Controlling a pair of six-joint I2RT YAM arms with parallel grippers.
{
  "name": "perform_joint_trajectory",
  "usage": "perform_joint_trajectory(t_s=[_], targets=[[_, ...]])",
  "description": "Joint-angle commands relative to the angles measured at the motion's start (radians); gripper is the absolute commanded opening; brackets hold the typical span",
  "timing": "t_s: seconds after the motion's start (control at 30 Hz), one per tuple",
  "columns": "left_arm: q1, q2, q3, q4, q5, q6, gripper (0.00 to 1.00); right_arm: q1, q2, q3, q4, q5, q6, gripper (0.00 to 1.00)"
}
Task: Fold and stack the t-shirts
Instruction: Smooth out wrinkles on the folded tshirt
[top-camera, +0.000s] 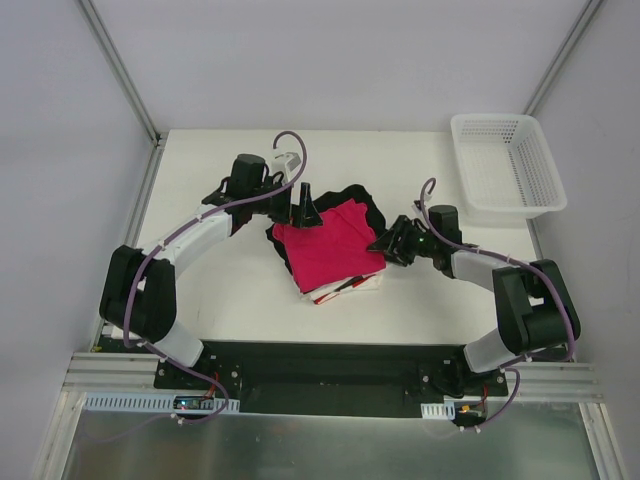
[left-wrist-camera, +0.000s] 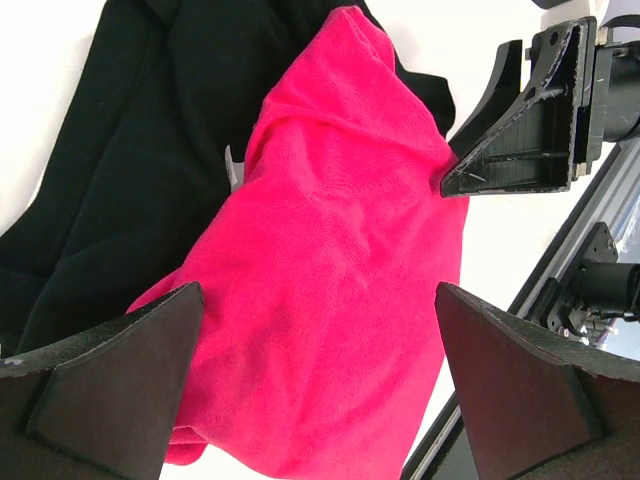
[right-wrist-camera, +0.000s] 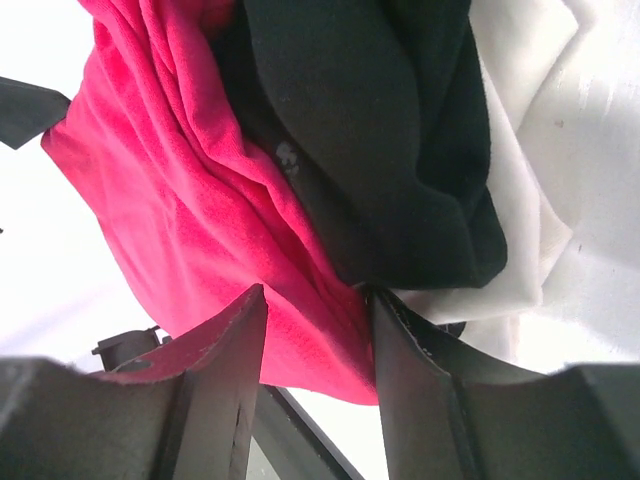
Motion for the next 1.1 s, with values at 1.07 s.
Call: perform_joint_trajectory(t_s=[1.07], targets=[[-0.013, 0.019, 0.038, 0.016, 0.064, -0.017, 0.99, 0.184, -0.110, -0.046, 0.071, 0.032, 0.100, 0.47]])
